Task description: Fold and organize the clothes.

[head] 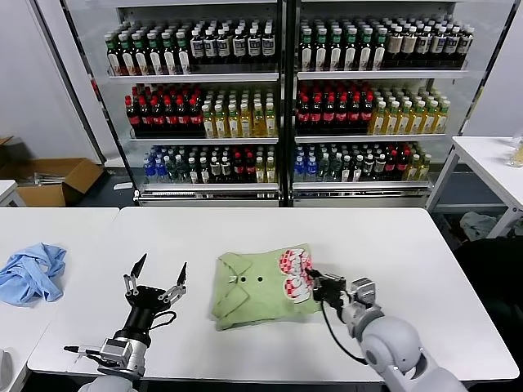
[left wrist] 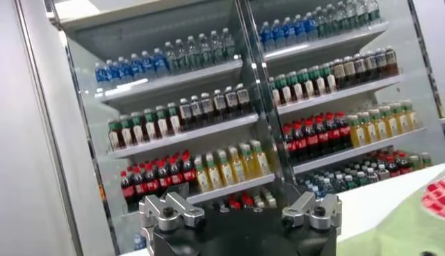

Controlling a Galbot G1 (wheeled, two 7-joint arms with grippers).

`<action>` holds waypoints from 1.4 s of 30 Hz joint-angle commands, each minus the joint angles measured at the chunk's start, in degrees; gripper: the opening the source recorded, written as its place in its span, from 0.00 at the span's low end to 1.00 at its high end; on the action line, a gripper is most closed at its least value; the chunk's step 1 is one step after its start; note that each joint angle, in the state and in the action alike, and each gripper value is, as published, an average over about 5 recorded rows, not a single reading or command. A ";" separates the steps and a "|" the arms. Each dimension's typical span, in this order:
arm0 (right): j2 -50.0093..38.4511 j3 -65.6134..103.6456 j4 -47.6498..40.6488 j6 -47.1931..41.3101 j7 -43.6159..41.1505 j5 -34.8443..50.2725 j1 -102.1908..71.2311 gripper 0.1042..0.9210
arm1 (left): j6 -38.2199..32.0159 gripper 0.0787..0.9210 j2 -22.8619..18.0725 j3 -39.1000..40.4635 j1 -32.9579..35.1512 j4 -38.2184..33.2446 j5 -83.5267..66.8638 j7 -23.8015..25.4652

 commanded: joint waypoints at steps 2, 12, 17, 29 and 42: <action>-3.25 5.47 -0.93 2.75 -4.63 -5.77 -3.67 0.05 | -2.97 0.88 -0.62 0.05 -0.42 0.83 2.81 -0.07; -3.40 10.38 5.03 7.13 -2.64 -7.69 -9.93 0.39 | -2.36 0.88 -0.84 -0.48 -1.38 2.30 1.95 -0.38; -1.99 10.33 5.11 11.35 -2.22 -12.43 -12.80 0.57 | -1.80 0.88 -1.53 -0.47 -4.10 4.70 0.92 -0.16; -4.20 12.76 1.10 14.49 -0.95 -15.38 -8.28 0.88 | -2.04 0.88 -2.69 -0.80 -6.80 6.73 -0.11 3.78; -4.31 11.99 -2.64 15.94 -0.30 -20.11 -6.40 0.88 | -2.46 0.88 -3.09 -2.03 -8.53 8.15 -0.40 4.09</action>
